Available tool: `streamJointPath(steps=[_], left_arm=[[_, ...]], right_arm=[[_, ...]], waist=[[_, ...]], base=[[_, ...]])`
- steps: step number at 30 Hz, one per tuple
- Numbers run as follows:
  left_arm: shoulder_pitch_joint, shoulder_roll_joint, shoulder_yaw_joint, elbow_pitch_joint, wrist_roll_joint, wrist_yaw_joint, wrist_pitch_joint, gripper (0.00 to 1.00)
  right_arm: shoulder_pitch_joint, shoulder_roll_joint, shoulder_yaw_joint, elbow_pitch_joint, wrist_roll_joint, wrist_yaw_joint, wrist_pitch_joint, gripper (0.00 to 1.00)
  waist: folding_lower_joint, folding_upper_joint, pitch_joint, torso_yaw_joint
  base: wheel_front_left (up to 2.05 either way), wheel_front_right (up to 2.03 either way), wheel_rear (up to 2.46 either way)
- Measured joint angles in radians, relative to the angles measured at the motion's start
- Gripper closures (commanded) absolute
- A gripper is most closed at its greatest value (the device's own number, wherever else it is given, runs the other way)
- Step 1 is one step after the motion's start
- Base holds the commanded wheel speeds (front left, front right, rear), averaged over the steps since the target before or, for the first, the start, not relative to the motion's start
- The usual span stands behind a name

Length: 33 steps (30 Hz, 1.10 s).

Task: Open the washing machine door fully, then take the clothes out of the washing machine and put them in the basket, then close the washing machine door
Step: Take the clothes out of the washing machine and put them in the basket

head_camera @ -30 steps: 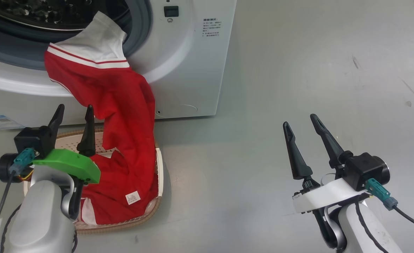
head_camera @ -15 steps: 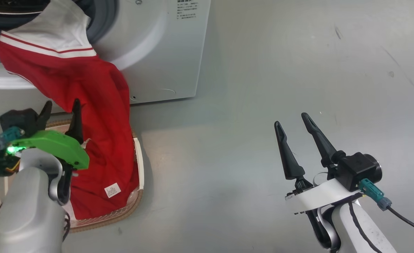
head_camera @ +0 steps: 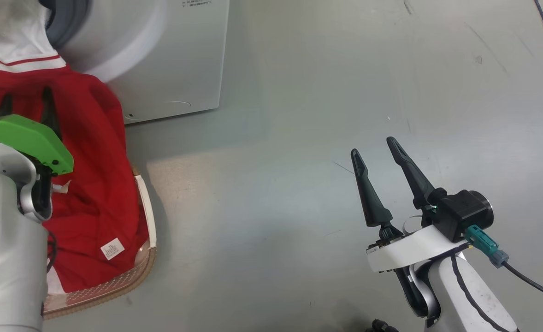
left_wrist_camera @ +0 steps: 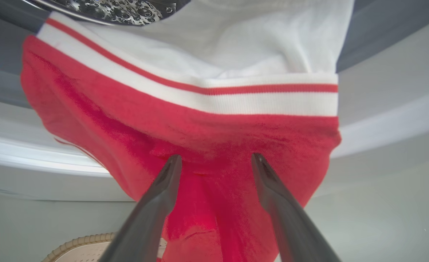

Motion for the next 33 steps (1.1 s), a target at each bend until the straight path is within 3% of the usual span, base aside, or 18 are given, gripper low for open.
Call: streamJointPath(steps=[6, 15, 33], left_arm=[[-0.06, 0.001, 0.0, 0.047, 0.0, 0.021, 0.031, 0.0], [-0.123, 0.008, 0.051, 0.109, -0.016, 0.088, 0.055, 0.0], [-0.195, 0.025, 0.053, 0.189, -0.016, 0.095, 0.065, 0.0]], right_arm=[[-0.006, 0.002, -0.002, 0.006, 0.002, -0.001, 0.0, 0.0], [-0.02, 0.004, 0.008, 0.009, 0.002, -0.001, 0.0, 0.0], [-0.038, 0.008, 0.016, 0.01, 0.002, -0.001, 0.0, 0.0]], waist=[[0.0, 0.0, 0.022, -0.024], [0.0, 0.0, 0.036, -0.034], [0.0, 0.0, 0.058, -0.048]], base=[[0.0, 0.0, 0.0], [0.0, 0.0, 0.0], [0.0, 0.0, 0.0]])
